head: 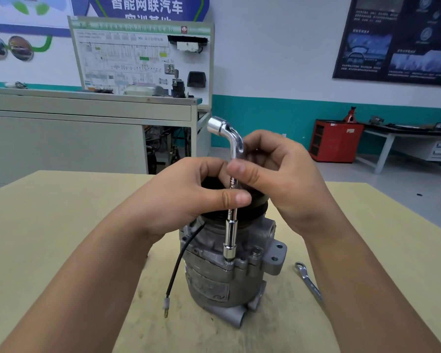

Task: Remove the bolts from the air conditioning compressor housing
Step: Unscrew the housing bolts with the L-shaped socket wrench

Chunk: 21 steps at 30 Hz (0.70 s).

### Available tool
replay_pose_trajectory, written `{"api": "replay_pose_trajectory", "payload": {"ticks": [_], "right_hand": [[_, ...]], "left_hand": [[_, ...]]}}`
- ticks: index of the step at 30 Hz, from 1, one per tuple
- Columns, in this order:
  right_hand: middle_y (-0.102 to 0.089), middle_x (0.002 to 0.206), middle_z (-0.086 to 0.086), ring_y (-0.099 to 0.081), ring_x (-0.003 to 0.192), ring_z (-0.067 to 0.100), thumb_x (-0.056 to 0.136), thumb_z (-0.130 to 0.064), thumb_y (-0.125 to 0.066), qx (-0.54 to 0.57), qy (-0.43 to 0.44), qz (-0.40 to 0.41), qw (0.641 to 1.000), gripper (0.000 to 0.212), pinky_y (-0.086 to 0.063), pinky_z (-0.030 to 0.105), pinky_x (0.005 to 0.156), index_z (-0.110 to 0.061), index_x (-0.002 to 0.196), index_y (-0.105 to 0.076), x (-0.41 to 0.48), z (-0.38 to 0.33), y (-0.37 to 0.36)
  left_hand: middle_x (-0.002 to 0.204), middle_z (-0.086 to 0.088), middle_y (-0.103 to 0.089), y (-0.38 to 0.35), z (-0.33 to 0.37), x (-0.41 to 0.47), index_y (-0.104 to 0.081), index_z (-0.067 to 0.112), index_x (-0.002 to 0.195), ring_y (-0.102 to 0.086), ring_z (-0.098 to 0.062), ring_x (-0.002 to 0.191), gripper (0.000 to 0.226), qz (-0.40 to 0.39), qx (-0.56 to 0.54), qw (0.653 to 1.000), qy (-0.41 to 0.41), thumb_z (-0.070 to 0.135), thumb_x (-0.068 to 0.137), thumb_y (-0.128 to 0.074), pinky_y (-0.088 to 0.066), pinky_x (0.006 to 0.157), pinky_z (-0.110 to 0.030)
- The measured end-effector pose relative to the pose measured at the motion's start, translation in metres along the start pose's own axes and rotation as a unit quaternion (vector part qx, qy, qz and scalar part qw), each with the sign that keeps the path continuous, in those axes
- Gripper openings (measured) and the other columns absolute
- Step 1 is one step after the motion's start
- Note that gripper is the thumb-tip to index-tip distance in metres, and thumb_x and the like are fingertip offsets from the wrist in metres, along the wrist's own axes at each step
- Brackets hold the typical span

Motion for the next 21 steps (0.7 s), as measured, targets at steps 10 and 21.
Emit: {"api": "replay_pose_trajectory", "payload": {"ticks": [10, 21], "right_hand": [[-0.057, 0.061, -0.003, -0.050, 0.057, 0.007, 0.076, -0.020, -0.065, -0.015, 0.011, -0.018, 1.000, 0.010, -0.041, 0.015, 0.055, -0.025, 0.067, -0.065, 0.0002, -0.0006, -0.0001], [-0.064, 0.069, -0.007, -0.061, 0.068, 0.008, 0.068, -0.024, -0.072, -0.014, -0.004, 0.003, 1.000, 0.011, -0.052, 0.024, 0.067, -0.021, 0.076, -0.065, -0.0013, -0.0009, 0.0006]], "left_hand": [[0.101, -0.014, -0.072, 0.0035, -0.0036, 0.0006, -0.070, 0.004, 0.102, -0.067, -0.028, 0.100, 0.036, -0.030, -0.015, 0.999, 0.002, 0.022, 0.071, -0.070, -0.052, 0.091, -0.033], [0.093, -0.009, -0.073, 0.0019, -0.0044, 0.0018, -0.070, 0.009, 0.091, -0.069, -0.022, 0.091, 0.032, -0.004, -0.005, 1.000, 0.003, 0.024, 0.063, -0.075, -0.054, 0.085, -0.028]]}}
Point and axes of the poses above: each hand's wrist, its own x-axis towards the middle knuckle, its own y-axis out of the back of the hand, z = x × y, the point moved 2 cm from there along x, towards the middle knuckle
